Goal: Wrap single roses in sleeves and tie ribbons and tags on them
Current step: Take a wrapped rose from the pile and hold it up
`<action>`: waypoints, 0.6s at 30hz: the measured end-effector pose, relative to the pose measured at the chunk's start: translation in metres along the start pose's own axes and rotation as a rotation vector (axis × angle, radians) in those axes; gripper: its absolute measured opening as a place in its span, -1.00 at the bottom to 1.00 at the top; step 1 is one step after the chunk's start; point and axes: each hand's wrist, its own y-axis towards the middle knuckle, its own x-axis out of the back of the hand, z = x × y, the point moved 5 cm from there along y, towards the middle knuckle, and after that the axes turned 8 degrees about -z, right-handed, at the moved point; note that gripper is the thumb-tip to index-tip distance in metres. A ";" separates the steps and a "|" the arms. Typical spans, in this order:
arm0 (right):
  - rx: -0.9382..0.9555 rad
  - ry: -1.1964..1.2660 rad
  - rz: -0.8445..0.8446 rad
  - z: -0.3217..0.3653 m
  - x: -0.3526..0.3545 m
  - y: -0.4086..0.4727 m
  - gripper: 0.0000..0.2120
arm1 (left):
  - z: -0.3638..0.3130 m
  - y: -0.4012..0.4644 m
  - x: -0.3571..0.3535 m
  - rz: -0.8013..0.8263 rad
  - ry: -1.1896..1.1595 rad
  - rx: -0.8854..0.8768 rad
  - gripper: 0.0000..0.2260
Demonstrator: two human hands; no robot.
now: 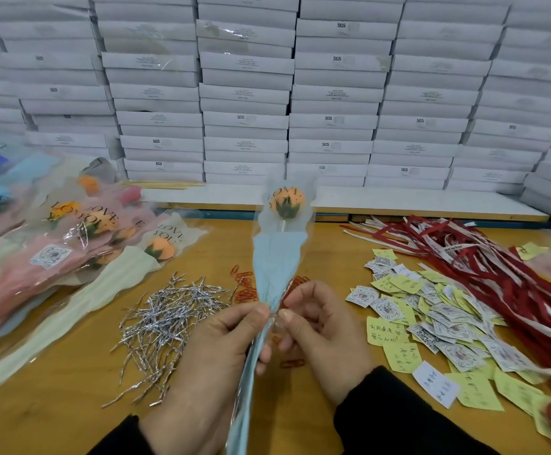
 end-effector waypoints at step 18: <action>1.157 -0.933 -0.303 0.041 -0.003 -0.021 -0.86 | -0.003 -0.003 -0.001 0.029 0.000 0.010 -0.84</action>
